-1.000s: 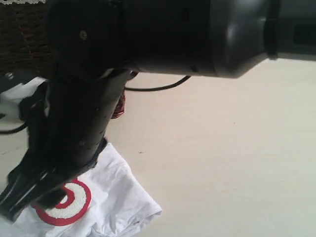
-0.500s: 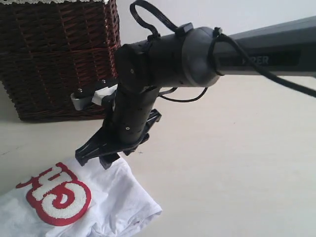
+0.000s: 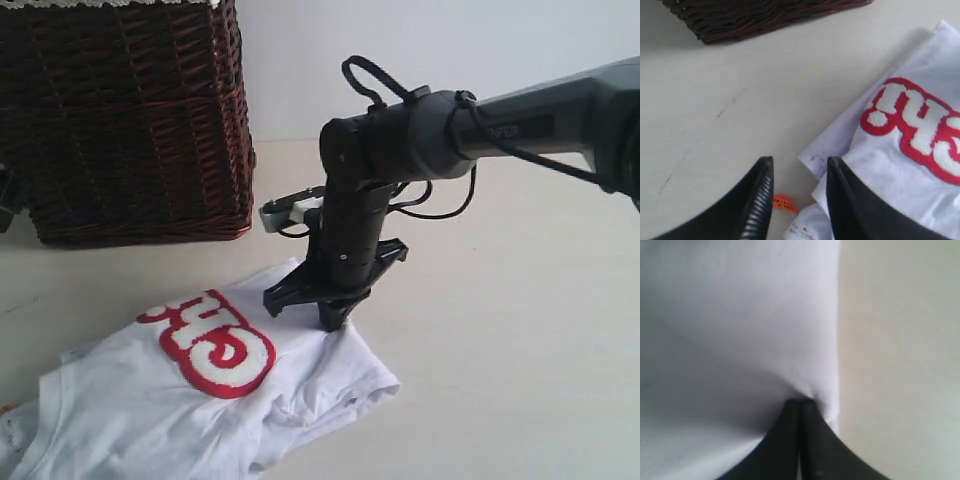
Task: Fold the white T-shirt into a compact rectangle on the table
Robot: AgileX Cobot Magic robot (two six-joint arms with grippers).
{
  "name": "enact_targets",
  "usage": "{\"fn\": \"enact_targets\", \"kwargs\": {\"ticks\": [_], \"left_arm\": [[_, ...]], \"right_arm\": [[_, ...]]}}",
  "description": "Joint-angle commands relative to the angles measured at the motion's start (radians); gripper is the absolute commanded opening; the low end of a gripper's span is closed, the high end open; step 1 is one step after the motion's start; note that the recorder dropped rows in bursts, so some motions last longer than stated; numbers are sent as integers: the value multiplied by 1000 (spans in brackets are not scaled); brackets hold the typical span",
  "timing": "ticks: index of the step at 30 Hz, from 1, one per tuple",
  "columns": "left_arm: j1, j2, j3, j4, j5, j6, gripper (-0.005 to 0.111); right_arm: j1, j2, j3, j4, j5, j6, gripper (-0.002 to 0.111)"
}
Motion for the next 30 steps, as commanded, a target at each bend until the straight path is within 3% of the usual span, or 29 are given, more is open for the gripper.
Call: {"fn": "enact_targets", "kwargs": {"ticks": [1,5,10,11,14,16,19,22,30], "left_arm": [[-59,-6,-7,-9,15,20,36],[-87,-6,-7,-9,-32,20,36],[-87,2,-7,-29,-75,16,36],[-87,5,-7,-34,-77,16,36],[-87,5,31,-58,-159,16,36],[-87,5,36,-59,-171,16,36],[-87,5,43,-61,-170,16,36],[-87,5,43,-61,-150,16,36],[-87,5,43,-79,-148,16,36]], "right_arm": [[-162,-4,17,-66,59,12,0],[-287,-16,130,-62,26,-33,0],[-297,-128,153,-42,-43,-65,0],[-297,-150,153,-11,-55,-84,0],[-274,-250,187,324,-80,-346,0],[-212,-261,219,367,-113,-384,0],[-101,-207,263,342,-236,-371,0],[-82,-125,248,332,-236,-364,0],[-228,-35,173,126,-231,-188,0]]}}
